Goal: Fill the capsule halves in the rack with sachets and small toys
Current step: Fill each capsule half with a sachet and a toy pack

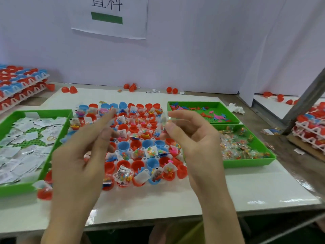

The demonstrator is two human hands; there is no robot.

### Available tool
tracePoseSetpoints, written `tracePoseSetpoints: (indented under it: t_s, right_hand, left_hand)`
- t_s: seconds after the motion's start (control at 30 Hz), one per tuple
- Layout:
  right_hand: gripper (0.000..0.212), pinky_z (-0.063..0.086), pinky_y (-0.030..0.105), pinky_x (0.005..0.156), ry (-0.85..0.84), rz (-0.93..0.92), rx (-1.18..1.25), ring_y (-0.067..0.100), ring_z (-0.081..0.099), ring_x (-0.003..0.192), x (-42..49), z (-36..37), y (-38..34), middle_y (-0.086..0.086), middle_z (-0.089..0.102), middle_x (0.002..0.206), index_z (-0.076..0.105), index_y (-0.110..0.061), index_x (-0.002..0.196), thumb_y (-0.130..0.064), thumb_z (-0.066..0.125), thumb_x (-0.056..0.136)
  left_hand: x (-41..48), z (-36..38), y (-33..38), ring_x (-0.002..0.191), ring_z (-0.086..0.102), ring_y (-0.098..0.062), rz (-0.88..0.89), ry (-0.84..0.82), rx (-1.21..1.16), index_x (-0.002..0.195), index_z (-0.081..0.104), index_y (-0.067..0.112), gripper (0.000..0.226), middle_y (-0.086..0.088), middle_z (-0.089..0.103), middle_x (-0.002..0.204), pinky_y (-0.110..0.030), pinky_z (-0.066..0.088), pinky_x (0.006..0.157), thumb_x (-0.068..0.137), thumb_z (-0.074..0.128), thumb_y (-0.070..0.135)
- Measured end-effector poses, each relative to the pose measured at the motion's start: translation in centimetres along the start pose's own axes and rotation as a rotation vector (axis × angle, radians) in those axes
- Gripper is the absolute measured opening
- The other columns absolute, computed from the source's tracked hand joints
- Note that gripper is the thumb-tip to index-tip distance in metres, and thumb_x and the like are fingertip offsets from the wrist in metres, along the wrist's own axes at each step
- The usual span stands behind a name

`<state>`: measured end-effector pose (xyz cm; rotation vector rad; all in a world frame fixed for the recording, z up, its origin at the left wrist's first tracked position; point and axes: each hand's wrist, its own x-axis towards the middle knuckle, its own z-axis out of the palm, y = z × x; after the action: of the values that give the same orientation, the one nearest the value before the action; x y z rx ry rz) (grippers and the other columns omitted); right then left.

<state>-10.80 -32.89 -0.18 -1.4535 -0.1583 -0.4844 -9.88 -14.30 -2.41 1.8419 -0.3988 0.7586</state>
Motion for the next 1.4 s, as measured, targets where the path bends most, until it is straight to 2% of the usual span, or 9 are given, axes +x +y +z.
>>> tracePoseSetpoints:
  t_s: [0.23,0.4,0.57,0.7,0.93,1.03,1.13,1.27,1.4]
  right_hand:
    - [0.017,0.056,0.02,0.068,-0.197,0.122,0.018,0.015,0.072,0.067,-0.4,0.3,-0.8,0.003,0.076,0.08,0.075,-0.013,0.099,-0.001,0.069,0.088]
    - [0.014,0.055,0.018,0.066,-0.134,0.18,-0.048,0.011,0.07,0.062,-0.1,-0.7,-0.7,0.001,0.074,0.075,0.075,-0.013,0.095,-0.003,0.071,0.087]
    - [0.018,0.055,0.018,0.067,-0.171,0.205,-0.079,0.012,0.071,0.064,-0.1,-0.9,-0.5,0.001,0.074,0.076,0.075,-0.015,0.099,-0.001,0.068,0.089]
    - [0.019,0.056,0.022,0.069,-0.269,0.212,-0.047,0.014,0.072,0.067,-0.2,-0.2,-0.3,0.005,0.076,0.079,0.076,-0.011,0.096,0.0,0.061,0.094]
    - [0.032,0.055,0.019,0.073,-0.343,0.242,-0.09,0.014,0.074,0.072,-0.2,-0.2,-0.6,0.002,0.077,0.085,0.077,-0.017,0.095,-0.045,0.063,0.09]
    - [0.01,0.056,0.019,0.07,-0.331,0.209,-0.1,0.013,0.073,0.072,-0.2,-0.2,-0.3,0.003,0.077,0.082,0.078,-0.016,0.097,-0.022,0.075,0.089]
    - [0.013,0.055,0.018,0.068,-0.323,0.176,-0.07,0.013,0.073,0.072,-0.3,-0.2,-0.3,0.002,0.076,0.081,0.078,-0.018,0.093,-0.006,0.074,0.087]
    - [0.02,0.055,0.016,0.068,-0.275,0.127,-0.076,0.008,0.072,0.075,-0.2,-0.1,-0.3,-0.004,0.075,0.082,0.078,-0.023,0.093,-0.005,0.074,0.086]
    - [0.028,0.056,0.017,0.072,-0.224,0.092,-0.075,0.009,0.073,0.081,-0.2,-0.1,-0.3,-0.005,0.076,0.085,0.075,-0.025,0.101,-0.001,0.073,0.086]
  left_hand:
    - [-0.5,2.0,0.2,0.094,0.06,0.001,0.105,-0.237,0.085,0.128,0.064,0.03,0.035,0.026,0.06,0.109,-0.008,0.042,0.072,0.097,0.049,0.034]
    - [-1.0,1.4,-0.6,0.094,0.059,0.001,0.139,-0.208,0.097,0.14,0.043,0.052,0.046,0.028,0.058,0.114,-0.007,0.042,0.076,0.096,0.043,0.04]
    - [-1.1,1.5,-0.4,0.106,0.054,0.009,0.158,-0.227,0.152,0.138,0.046,0.052,0.048,0.023,0.057,0.119,-0.002,0.038,0.082,0.096,0.05,0.031]
    - [-1.4,2.4,-0.4,0.106,0.056,0.003,0.181,-0.262,0.127,0.136,0.051,0.047,0.05,0.016,0.057,0.122,-0.012,0.045,0.078,0.095,0.052,0.02]
    - [-1.5,2.3,-0.7,0.104,0.056,0.001,0.167,-0.278,0.113,0.138,0.048,0.051,0.045,0.022,0.053,0.129,-0.013,0.045,0.078,0.097,0.052,0.031]
    - [-1.6,2.3,-0.4,0.11,0.053,0.007,0.156,-0.263,0.12,0.141,0.043,0.05,0.047,0.023,0.051,0.131,-0.005,0.042,0.083,0.098,0.048,0.032]
    - [-1.6,2.2,-0.1,0.118,0.051,0.006,0.118,-0.257,0.107,0.146,0.039,0.048,0.051,0.024,0.051,0.132,-0.002,0.039,0.088,0.099,0.047,0.031]
    - [-1.7,2.6,0.2,0.092,0.063,-0.006,0.01,-0.191,0.031,0.148,0.038,0.039,0.049,0.026,0.06,0.113,-0.006,0.046,0.077,0.101,0.046,0.032]
    - [-1.6,2.5,0.6,0.085,0.069,-0.011,-0.096,-0.167,-0.132,0.129,0.058,0.045,0.034,0.022,0.068,0.103,-0.016,0.054,0.069,0.095,0.054,0.044]
